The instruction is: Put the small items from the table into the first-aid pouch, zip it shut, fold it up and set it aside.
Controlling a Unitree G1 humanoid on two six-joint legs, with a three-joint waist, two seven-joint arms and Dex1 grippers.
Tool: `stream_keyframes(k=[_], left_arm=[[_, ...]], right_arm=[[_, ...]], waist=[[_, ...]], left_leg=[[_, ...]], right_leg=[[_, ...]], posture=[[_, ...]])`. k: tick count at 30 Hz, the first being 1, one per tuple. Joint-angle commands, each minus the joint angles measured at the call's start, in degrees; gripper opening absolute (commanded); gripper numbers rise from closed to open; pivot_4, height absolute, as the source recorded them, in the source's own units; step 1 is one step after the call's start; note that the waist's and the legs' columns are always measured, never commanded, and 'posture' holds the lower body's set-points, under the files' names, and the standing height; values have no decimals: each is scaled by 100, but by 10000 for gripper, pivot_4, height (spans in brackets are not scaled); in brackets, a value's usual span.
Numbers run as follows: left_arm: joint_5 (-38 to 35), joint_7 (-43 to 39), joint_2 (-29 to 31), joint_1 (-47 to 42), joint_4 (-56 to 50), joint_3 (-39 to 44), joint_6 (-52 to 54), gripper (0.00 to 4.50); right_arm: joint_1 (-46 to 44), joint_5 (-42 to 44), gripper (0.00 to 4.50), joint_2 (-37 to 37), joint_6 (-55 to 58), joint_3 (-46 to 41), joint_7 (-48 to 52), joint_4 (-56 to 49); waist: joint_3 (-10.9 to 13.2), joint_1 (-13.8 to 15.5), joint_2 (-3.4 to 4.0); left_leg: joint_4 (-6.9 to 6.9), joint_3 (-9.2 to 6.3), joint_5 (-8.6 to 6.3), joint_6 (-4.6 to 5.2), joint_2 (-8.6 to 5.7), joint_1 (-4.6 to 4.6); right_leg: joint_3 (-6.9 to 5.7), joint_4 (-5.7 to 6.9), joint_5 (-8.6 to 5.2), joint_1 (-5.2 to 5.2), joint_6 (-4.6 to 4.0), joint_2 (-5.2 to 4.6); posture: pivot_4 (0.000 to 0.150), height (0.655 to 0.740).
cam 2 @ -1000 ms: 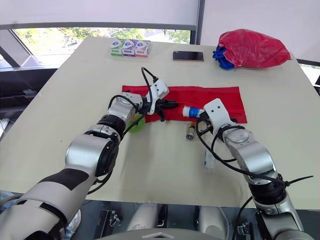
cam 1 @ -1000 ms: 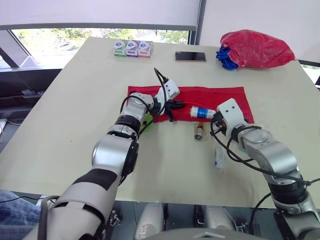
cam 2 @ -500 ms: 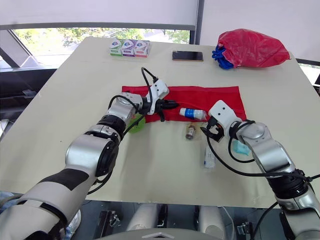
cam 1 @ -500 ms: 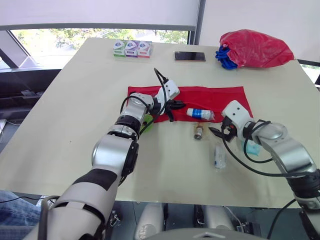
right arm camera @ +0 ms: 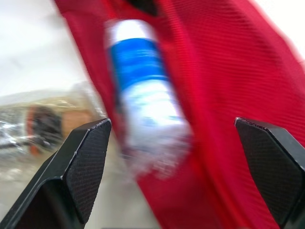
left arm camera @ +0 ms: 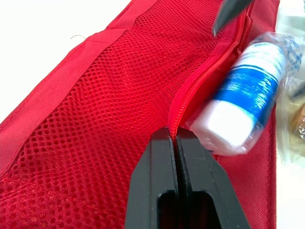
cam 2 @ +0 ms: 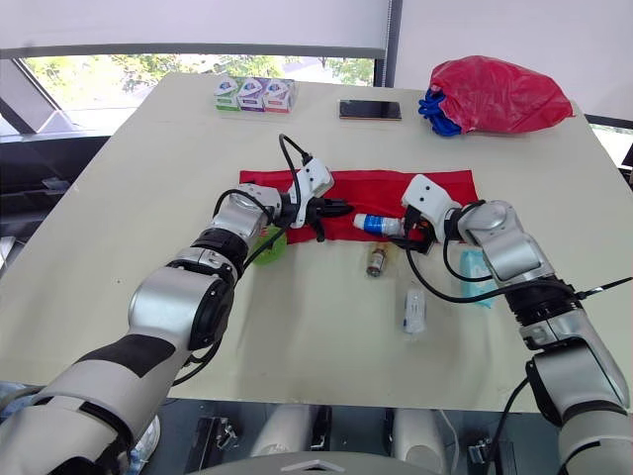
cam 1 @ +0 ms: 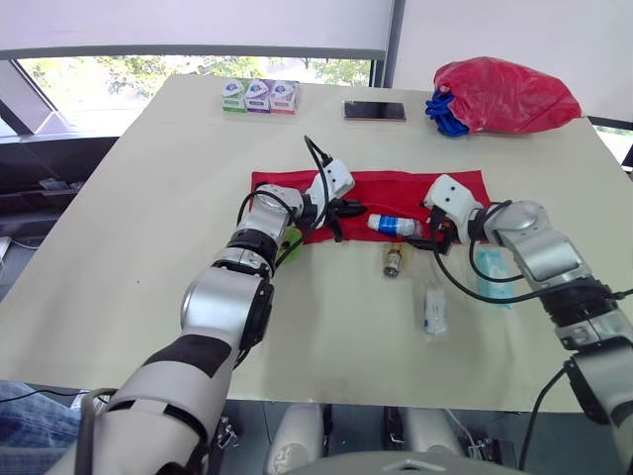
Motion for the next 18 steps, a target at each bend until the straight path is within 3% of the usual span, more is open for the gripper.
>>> stream_keyframes(k=[1,3,5,11,12,18], left_arm=[[-61,16,9,-60,-122,34,-94,0],[-59,29,11,-59,-120,33,-96,0],[-61,40,11,-58,-119,36,-96,0],[-73,46,-13,-60,-118,44,-96,0],[-77,47,-18,-59,-118,47,-94,0],[-92,67,-45,-76,-108,63,-67,0]], right_arm=[[-204,-115,43903,40,-190,-83,125,51],[-201,-167,43903,93,-69,-81,133,64],[-175,-221,35836,122,13,-92,89,38],[-37,-133,4409,81,260,-322,68,-343],[20,-125,1355,33,319,-341,84,-474],[336,168,535,-79,889,-653,86,-1333]], waist=[[0,-1,0],[0,-4,1],[0,-9,1],[0,-25,1],[0,-25,1],[0,-29,1]], left_leg=[[0,0,0,0,0,0],[0,-1,0,0,0,0],[0,-2,0,-1,0,1],[0,-1,1,-2,0,1],[0,-2,1,-2,0,1],[0,-2,1,-2,0,0]], right_leg=[[0,0,0,0,0,0],[0,1,0,0,0,0],[0,3,0,0,0,0],[-1,3,0,0,0,0],[-1,3,0,0,0,-1],[0,2,0,0,0,-1]], posture=[[1500,7400],[1500,7400],[1500,7400],[1500,7400],[1500,7400],[1500,7400]])
